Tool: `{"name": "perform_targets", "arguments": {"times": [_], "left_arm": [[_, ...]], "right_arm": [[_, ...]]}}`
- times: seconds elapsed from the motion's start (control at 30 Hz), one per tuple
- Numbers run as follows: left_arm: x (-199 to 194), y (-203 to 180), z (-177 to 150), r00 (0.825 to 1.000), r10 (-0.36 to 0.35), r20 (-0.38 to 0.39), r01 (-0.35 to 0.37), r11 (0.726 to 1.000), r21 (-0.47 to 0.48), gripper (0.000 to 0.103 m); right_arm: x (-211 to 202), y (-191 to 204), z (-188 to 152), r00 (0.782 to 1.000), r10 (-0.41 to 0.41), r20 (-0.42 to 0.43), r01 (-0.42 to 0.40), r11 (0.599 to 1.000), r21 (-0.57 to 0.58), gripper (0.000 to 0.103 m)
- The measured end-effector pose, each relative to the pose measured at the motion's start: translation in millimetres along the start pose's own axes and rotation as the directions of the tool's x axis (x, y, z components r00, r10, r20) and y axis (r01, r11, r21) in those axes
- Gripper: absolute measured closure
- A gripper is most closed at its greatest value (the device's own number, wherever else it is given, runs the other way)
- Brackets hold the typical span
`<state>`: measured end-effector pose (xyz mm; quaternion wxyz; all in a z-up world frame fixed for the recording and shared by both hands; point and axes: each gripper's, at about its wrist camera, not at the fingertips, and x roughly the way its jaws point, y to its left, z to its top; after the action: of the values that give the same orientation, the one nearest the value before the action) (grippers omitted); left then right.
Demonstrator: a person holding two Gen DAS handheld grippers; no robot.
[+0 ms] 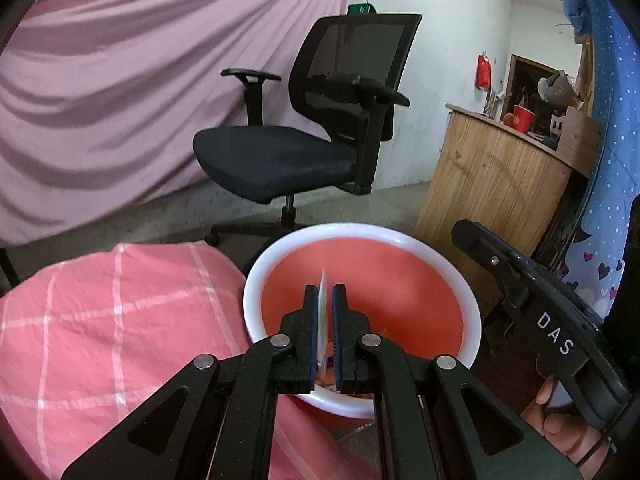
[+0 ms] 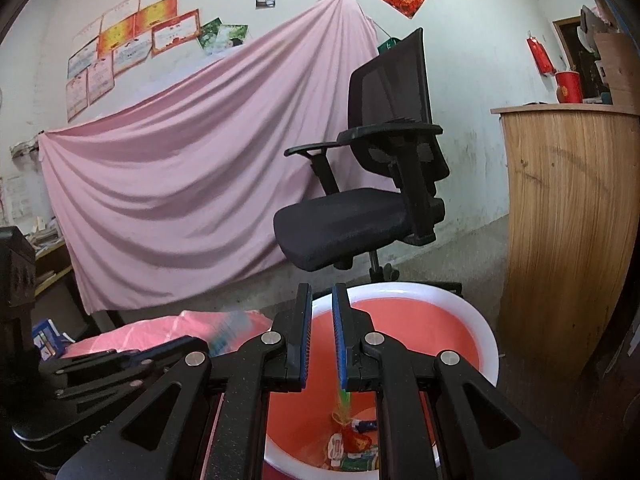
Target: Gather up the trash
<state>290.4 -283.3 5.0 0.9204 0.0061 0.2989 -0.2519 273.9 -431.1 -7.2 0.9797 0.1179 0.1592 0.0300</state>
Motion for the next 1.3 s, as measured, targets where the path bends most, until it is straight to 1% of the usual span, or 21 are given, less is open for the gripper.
{"name": "perform_targets", "arguments": {"times": [0.03, 0.1, 0.33, 0.7, 0.73, 0.77, 0.8, 0.83, 0.87, 0.93, 0.97, 1.0, 1.03, 1.1, 1.13, 1.17, 1.23, 1.3], "left_arm": [[0, 1, -1, 1.000, 0.000, -0.003, 0.000, 1.000, -0.001, 0.092], [0, 1, -3, 1.000, 0.003, -0.003, -0.003, 1.000, -0.001, 0.084], [-3, 8, -4, 1.000, 0.015, 0.010, -0.015, 1.000, -0.016, 0.083], [-16, 26, 3, 0.997, 0.075, 0.035, -0.073, 0.996, -0.045, 0.083], [-18, 28, 3, 0.996, 0.079, 0.038, -0.077, 0.996, -0.047, 0.083], [-21, 30, 4, 0.995, 0.089, 0.042, -0.087, 0.995, -0.049, 0.080], [-25, 33, 4, 0.994, 0.101, 0.048, -0.099, 0.994, -0.050, 0.074], [-29, 35, 5, 0.992, 0.112, 0.055, -0.110, 0.993, -0.053, 0.070], [-33, 37, 5, 0.990, 0.123, 0.066, -0.119, 0.991, -0.058, 0.065], [-38, 40, 5, 0.988, 0.137, 0.078, -0.132, 0.989, -0.066, 0.064], [-42, 43, 5, 0.986, 0.145, 0.079, -0.140, 0.988, -0.070, 0.064], [-44, 46, 4, 0.985, 0.154, 0.079, -0.149, 0.986, -0.072, 0.063], [-45, 47, 4, 0.984, 0.162, 0.079, -0.156, 0.985, -0.075, 0.061], [-51, 53, 3, 0.979, 0.188, 0.083, -0.181, 0.980, -0.085, 0.046], [-53, 55, 2, 0.976, 0.200, 0.090, -0.192, 0.977, -0.093, 0.043], [-56, 58, 1, 0.973, 0.208, 0.095, -0.199, 0.975, -0.100, 0.042], [-62, 64, -1, 0.970, 0.223, 0.097, -0.212, 0.971, -0.112, 0.037], [-67, 69, -4, 0.963, 0.250, 0.104, -0.237, 0.963, -0.125, 0.011]], "right_arm": [[1, 0, 0, 1.000, 0.000, -0.005, 0.000, 1.000, 0.001, 0.094], [2, 0, 0, 1.000, 0.001, -0.012, -0.001, 1.000, 0.002, 0.094], [2, 1, -1, 1.000, -0.001, -0.022, 0.001, 1.000, 0.001, 0.094], [4, 6, 1, 1.000, 0.001, -0.025, -0.002, 1.000, -0.013, 0.093], [4, 7, 1, 1.000, 0.002, -0.024, -0.002, 1.000, -0.015, 0.089], [4, 7, 1, 1.000, 0.002, -0.023, -0.002, 1.000, -0.016, 0.086], [3, 8, 1, 1.000, 0.002, -0.019, -0.003, 1.000, -0.018, 0.076], [3, 9, 1, 1.000, 0.003, -0.017, -0.003, 1.000, -0.020, 0.073], [2, 10, 1, 1.000, 0.002, -0.015, -0.002, 1.000, -0.024, 0.073], [2, 12, 1, 1.000, -0.002, -0.014, 0.001, 1.000, -0.030, 0.073], [3, 13, 1, 1.000, -0.002, -0.015, 0.002, 1.000, -0.031, 0.071], [3, 14, 1, 1.000, -0.006, -0.016, 0.005, 0.999, -0.033, 0.063], [3, 16, 1, 1.000, -0.011, -0.013, 0.011, 0.999, -0.035, 0.050], [1, 18, 2, 1.000, -0.011, 0.001, 0.011, 0.999, -0.040, 0.037], [0, 19, 3, 1.000, -0.013, 0.006, 0.013, 0.999, -0.043, 0.033], [-1, 21, 3, 1.000, -0.015, 0.010, 0.015, 0.999, -0.047, 0.030], [-1, 23, 3, 1.000, -0.020, 0.013, 0.021, 0.998, -0.055, 0.019], [-1, 25, 1, 1.000, -0.021, 0.013, 0.021, 0.998, -0.058, 0.013]]}}
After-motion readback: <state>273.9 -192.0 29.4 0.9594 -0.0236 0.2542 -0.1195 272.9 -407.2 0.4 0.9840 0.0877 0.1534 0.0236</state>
